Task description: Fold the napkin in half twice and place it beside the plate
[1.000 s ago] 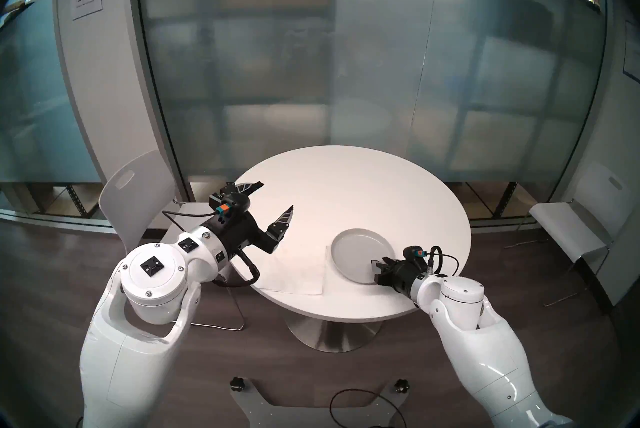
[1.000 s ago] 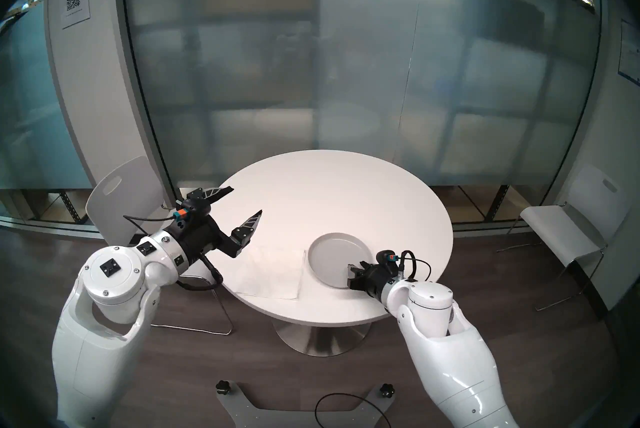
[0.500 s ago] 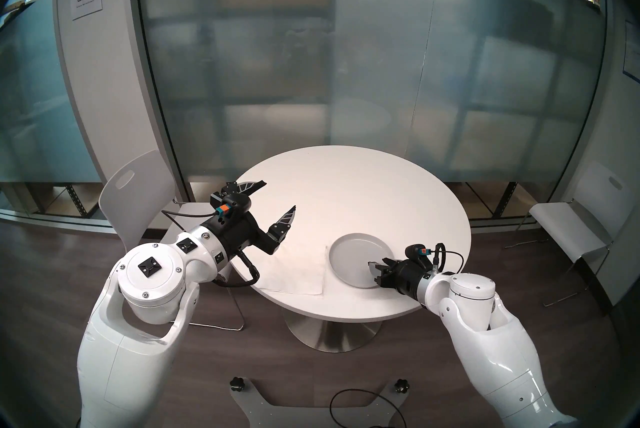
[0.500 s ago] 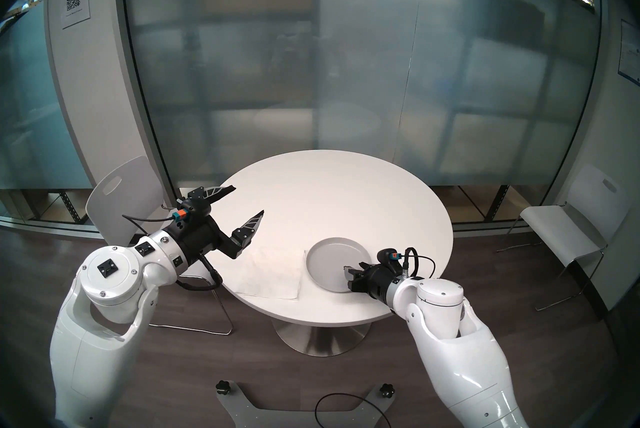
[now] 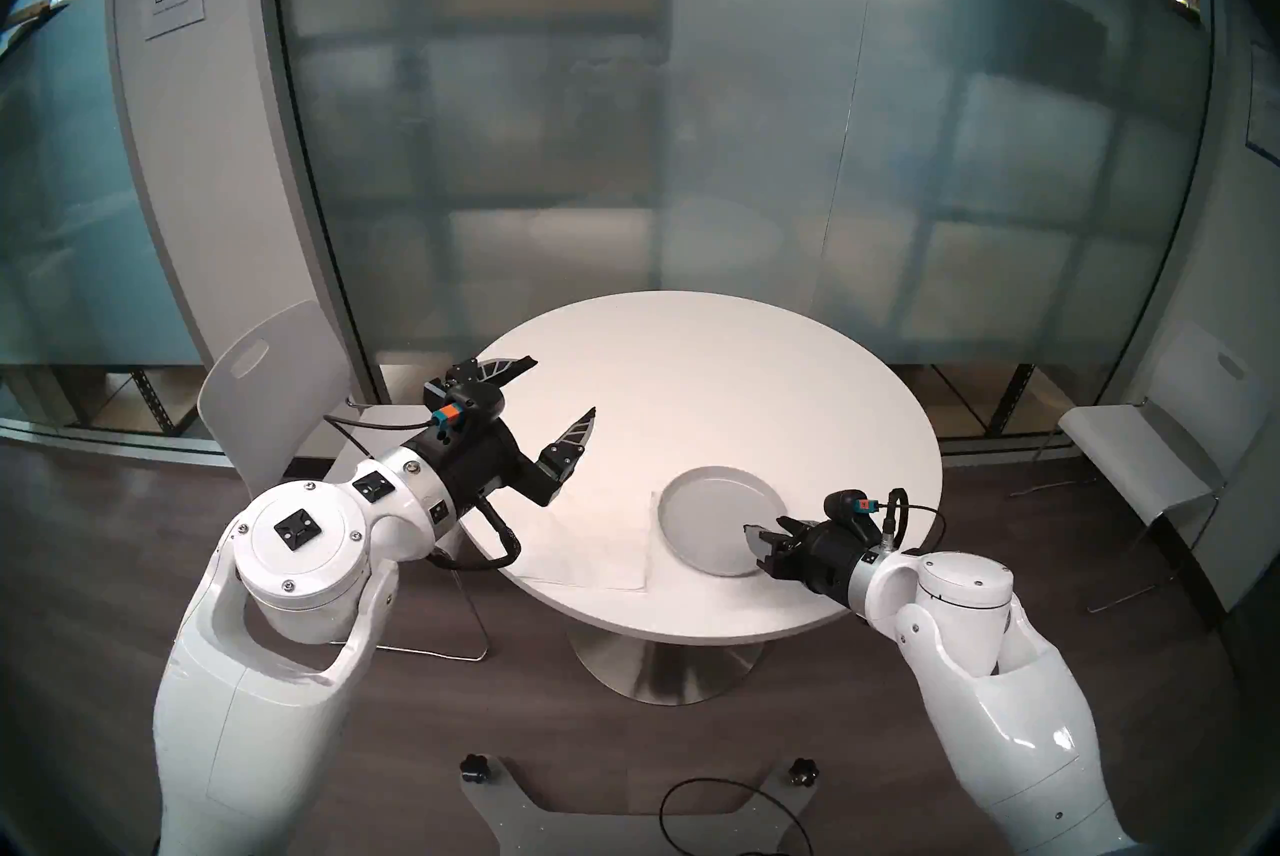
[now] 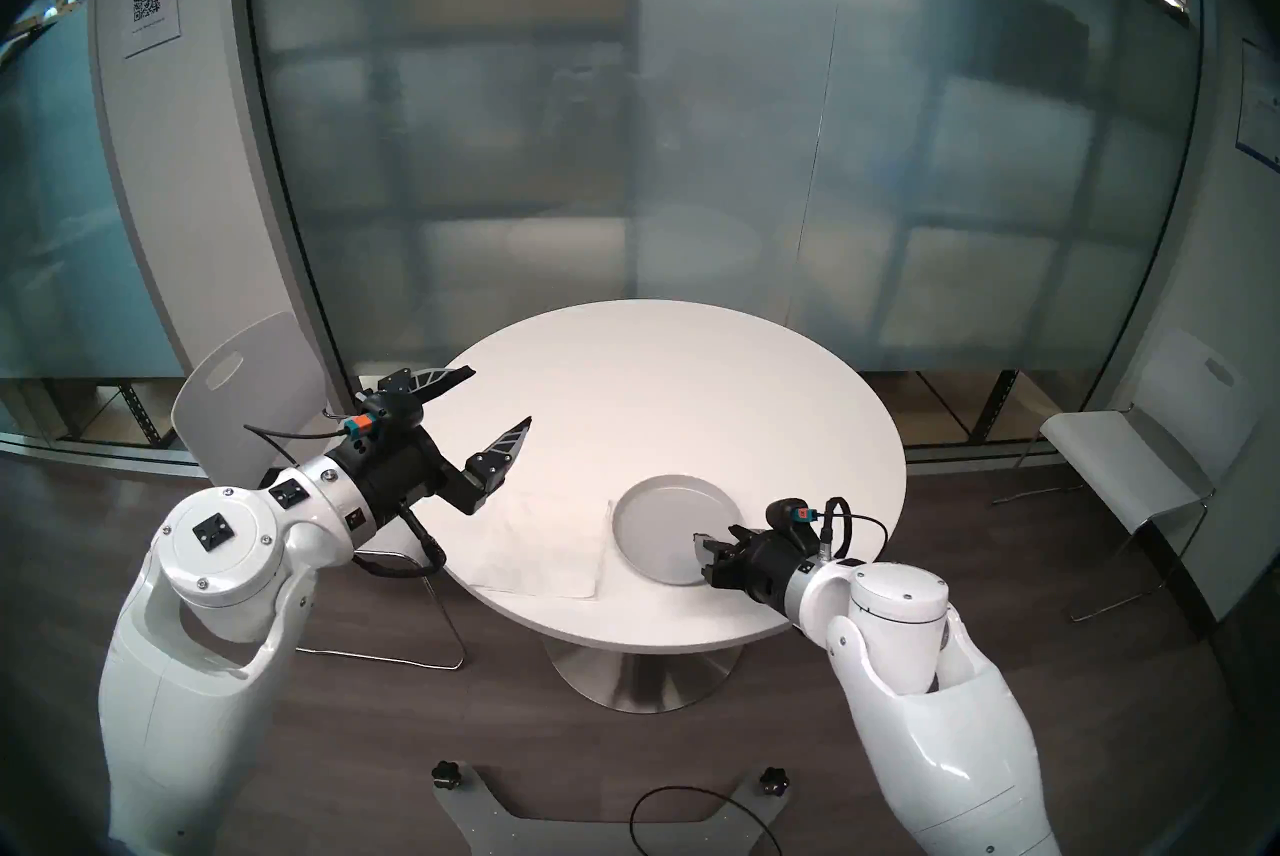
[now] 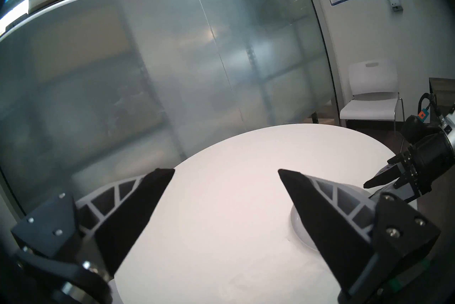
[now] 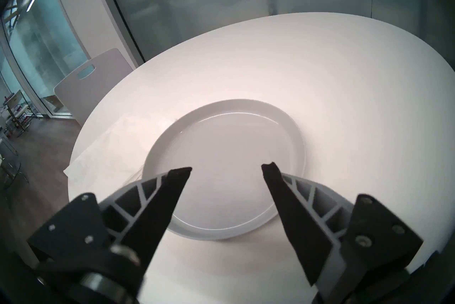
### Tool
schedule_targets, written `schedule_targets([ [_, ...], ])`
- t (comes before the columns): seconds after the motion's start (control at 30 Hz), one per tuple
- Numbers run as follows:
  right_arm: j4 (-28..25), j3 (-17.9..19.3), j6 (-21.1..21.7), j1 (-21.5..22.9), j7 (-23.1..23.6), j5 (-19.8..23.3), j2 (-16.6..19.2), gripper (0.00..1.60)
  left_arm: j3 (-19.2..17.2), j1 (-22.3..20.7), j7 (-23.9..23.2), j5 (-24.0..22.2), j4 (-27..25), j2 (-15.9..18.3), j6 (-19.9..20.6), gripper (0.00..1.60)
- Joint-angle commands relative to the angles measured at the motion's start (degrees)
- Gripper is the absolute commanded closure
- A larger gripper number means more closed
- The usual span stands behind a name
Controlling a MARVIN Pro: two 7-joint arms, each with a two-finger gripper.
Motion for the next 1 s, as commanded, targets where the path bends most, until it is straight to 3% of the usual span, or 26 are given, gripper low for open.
schedule_targets([
  [0.0,1.77,-2.24,0.03,5.67,0.01,-0.75,-1.13,0.34,-0.61,0.35,0.32,-0.20,-1.41,-0.26,-0.41,0.00],
  [0.33,7.96,-4.93,0.01,10.31,0.24,-2.27,-1.70,0.34,-1.65,1.33,0.58,-0.62,-1.54,-0.11,-0.60,0.00],
  [0.97,12.10,-5.91,2.15,15.34,2.80,-3.51,-1.29,0.30,-1.92,1.34,0.55,-0.94,-1.55,0.05,-0.72,0.00],
])
